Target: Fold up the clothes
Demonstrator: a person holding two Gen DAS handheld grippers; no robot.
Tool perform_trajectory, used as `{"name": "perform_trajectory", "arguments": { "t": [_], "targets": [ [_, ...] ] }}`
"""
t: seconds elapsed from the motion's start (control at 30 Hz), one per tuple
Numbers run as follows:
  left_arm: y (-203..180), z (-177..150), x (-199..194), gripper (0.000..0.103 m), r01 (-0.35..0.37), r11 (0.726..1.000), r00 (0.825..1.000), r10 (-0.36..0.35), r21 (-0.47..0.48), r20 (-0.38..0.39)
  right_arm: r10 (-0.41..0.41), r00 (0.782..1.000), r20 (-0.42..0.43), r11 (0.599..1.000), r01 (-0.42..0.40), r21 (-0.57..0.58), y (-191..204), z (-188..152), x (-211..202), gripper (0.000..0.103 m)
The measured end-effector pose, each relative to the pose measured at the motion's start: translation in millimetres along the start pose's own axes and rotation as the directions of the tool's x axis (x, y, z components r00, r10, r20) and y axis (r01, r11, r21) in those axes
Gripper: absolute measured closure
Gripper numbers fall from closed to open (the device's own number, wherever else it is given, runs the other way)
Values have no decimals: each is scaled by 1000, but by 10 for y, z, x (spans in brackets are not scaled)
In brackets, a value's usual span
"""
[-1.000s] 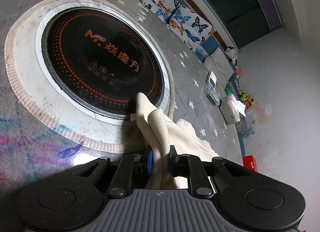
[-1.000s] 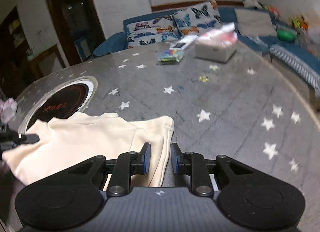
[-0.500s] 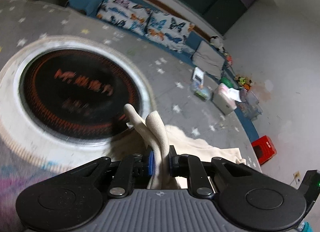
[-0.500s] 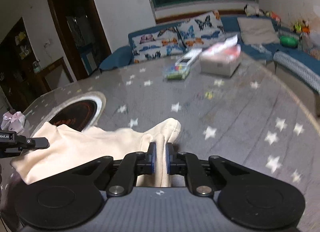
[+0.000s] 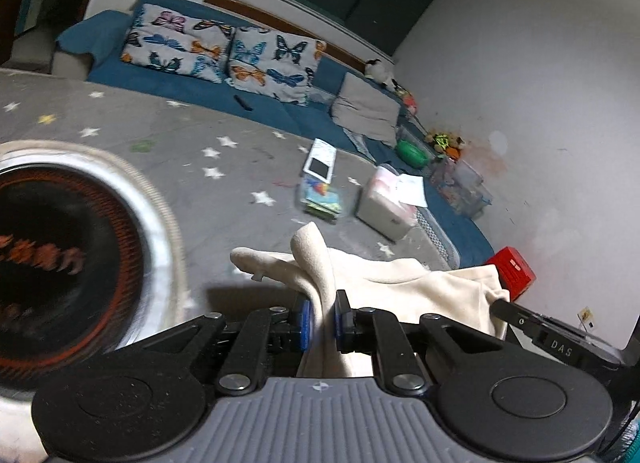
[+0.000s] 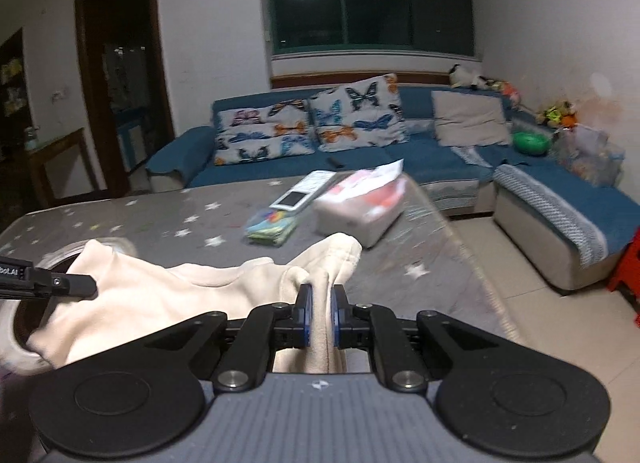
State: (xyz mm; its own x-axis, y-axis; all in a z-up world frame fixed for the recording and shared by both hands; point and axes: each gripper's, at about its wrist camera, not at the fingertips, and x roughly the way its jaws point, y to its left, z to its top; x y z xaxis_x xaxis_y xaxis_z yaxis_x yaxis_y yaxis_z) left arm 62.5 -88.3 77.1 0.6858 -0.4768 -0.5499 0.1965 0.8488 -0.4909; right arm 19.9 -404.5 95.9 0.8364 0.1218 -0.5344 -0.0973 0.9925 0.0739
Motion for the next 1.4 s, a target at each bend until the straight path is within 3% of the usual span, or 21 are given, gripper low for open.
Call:
{"name": "perform_trajectory", "arguments": {
  "t": [0.3, 0.77, 1.07, 1.13, 1.4],
  "targets": [
    [-268, 38, 537, 90, -19, 996, 999, 22, 88, -39, -107, 994, -34, 994, 107, 8, -342, 31, 381, 95],
    [-48, -103, 860, 90, -67, 993, 990, 78, 95, -118, -165, 975, -151, 985, 170, 16, -533, -338, 934, 95],
    [10, -182, 737, 90, -27, 994, 986, 44, 106, -159, -144, 972, -187, 989, 145, -11, -500, -393, 810, 95],
    [13, -160, 711, 84, -26, 993, 986, 43, 111, -159, -147, 970, -192, 989, 146, -21, -494, -392, 767, 94],
    [-19, 103, 622, 84, -57, 991, 995, 67, 123, -74, -111, 984, -139, 994, 109, -24, -396, -183, 597, 92]
  ]
}}
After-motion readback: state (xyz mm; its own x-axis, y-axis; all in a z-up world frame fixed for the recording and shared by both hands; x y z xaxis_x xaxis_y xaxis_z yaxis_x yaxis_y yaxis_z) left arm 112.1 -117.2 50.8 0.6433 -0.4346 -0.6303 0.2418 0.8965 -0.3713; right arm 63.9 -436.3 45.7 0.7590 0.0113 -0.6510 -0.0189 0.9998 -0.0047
